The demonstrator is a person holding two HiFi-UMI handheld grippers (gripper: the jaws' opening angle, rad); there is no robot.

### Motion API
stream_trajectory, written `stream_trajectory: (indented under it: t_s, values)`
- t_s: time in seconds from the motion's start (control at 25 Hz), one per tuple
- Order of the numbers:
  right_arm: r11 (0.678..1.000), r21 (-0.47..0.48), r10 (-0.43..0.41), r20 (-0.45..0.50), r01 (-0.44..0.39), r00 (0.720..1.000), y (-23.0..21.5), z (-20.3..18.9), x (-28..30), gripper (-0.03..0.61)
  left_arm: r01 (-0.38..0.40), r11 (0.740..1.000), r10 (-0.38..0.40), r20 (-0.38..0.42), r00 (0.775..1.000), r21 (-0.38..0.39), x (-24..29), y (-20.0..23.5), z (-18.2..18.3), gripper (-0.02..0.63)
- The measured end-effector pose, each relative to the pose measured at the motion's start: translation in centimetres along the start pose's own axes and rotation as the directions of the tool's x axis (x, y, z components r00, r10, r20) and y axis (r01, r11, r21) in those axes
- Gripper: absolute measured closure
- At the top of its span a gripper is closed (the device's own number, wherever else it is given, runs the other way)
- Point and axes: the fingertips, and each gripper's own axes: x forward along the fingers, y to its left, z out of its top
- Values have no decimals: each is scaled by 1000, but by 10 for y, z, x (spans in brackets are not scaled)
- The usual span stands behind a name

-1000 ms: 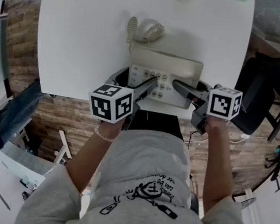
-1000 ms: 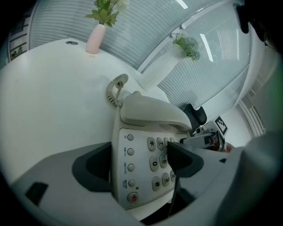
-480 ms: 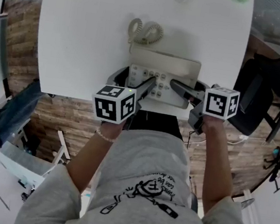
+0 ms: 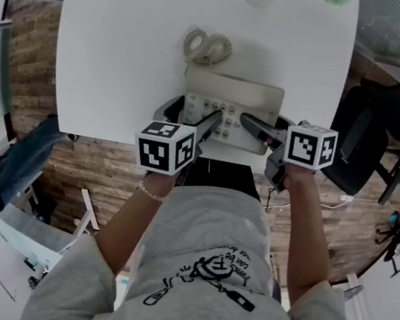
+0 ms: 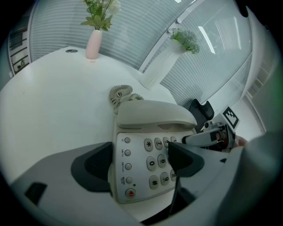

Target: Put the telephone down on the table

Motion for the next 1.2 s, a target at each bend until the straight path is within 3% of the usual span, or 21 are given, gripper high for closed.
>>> stream_trajectory:
  t_s: [0.44, 0.76, 0.8, 0.88, 1.0, 1.2]
  values:
    - [997, -23, -74, 56, 76, 996, 1, 4, -11, 279, -1, 999, 0, 25, 1000, 54, -12, -6, 9, 224]
    - [958, -187, -181, 190, 217, 965, 9, 18, -53, 299, 55, 992, -66, 95, 993, 110, -39, -28, 30, 225]
    - [950, -209, -187, 218, 233, 958, 14, 22, -61, 311, 76, 989, -90, 105, 990, 130, -44, -34, 33, 238]
    - [941, -242, -170, 267, 237, 949, 27, 29, -73, 334, 117, 979, -141, 133, 981, 169, -55, -48, 41, 337]
    - [930, -295, -120, 322, 220, 939, 53, 39, -85, 379, 127, 966, -170, 185, 968, 225, -71, -63, 56, 365]
    - [840, -453, -95, 418, 298, 903, 105, 50, -113, 442, 156, 943, -237, 263, 935, 294, -106, -96, 78, 448]
